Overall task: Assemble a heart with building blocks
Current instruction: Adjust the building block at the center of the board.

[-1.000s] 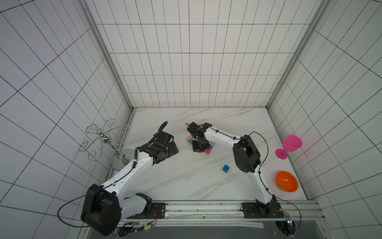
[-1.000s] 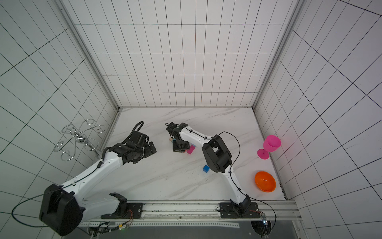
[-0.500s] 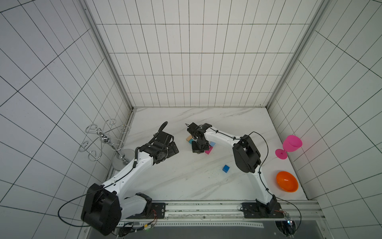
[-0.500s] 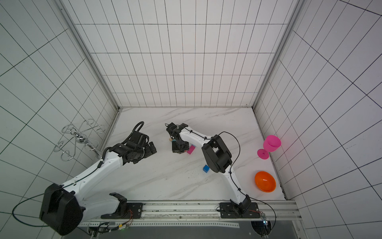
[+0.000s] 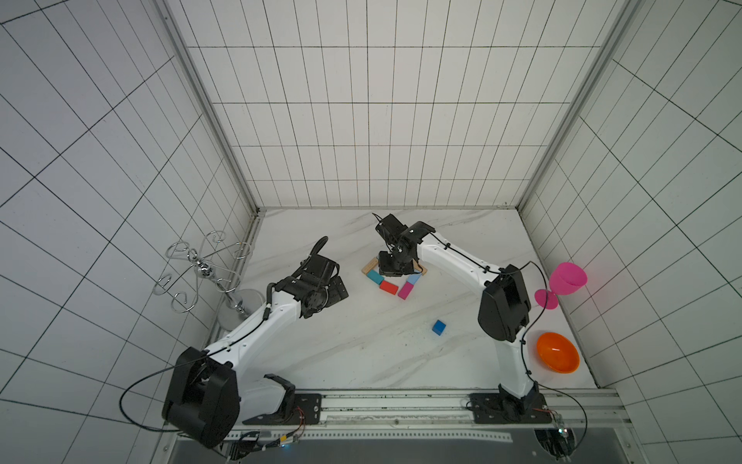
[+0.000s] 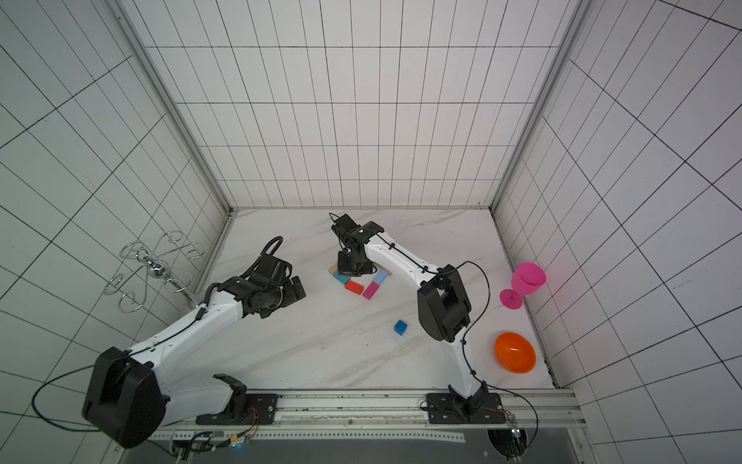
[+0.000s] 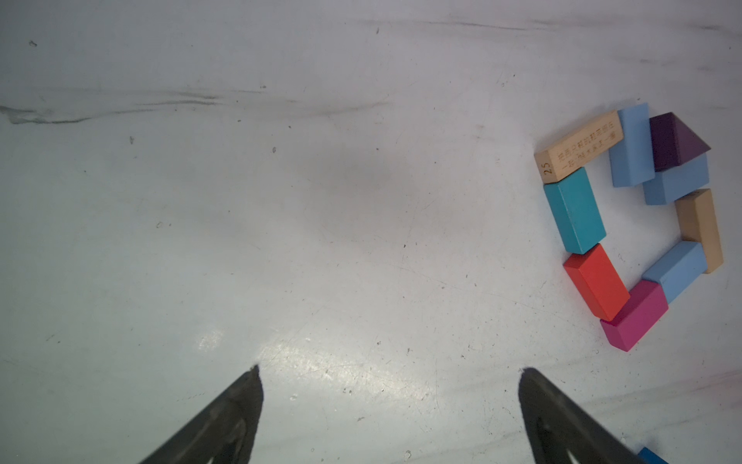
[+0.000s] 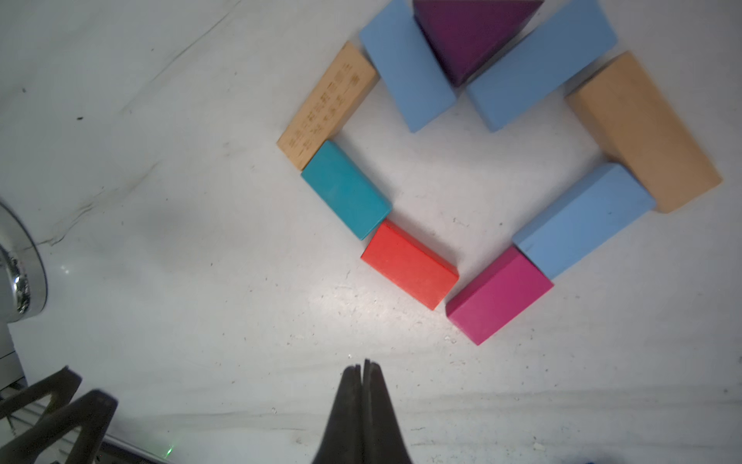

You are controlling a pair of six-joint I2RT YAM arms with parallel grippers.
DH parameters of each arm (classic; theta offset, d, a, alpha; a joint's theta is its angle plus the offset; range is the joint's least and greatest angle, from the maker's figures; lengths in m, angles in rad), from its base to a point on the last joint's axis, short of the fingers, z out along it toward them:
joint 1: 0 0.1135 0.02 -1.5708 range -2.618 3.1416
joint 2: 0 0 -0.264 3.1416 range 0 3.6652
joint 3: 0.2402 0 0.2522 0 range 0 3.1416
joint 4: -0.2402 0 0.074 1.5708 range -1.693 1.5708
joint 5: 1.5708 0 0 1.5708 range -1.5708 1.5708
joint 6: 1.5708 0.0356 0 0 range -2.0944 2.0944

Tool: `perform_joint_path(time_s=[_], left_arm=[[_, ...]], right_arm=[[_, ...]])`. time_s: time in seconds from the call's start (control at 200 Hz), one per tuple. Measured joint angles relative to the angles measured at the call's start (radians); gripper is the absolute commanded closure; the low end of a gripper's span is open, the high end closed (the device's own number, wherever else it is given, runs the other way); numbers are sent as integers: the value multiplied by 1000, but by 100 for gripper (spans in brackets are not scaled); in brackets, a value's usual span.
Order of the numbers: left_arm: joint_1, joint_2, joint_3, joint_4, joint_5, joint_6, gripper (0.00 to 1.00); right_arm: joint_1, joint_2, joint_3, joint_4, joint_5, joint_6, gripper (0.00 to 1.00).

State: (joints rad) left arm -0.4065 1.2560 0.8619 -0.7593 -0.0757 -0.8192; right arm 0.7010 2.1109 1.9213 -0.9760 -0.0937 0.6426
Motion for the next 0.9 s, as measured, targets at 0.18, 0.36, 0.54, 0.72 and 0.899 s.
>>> perform_joint_path(time_s=[0.18, 0.36, 0.54, 0.72, 0.899], left_arm=[[2, -1, 4, -1, -1, 0, 2], [2, -7, 4, 0, -1, 0, 2], [2, -13, 4, -1, -1, 0, 2], [2, -25, 4, -6, -1, 0, 2], [2, -38, 3, -9, -2, 0, 2]], right_arm=[[-46, 66, 17, -28, 20, -22, 100], [-46, 73, 15, -37, 29, -31, 100], [-46, 91, 9, -27, 44, -34, 100], [-50, 166, 11, -21, 59, -40, 100], [-60, 210, 11, -22, 61, -45, 100]])
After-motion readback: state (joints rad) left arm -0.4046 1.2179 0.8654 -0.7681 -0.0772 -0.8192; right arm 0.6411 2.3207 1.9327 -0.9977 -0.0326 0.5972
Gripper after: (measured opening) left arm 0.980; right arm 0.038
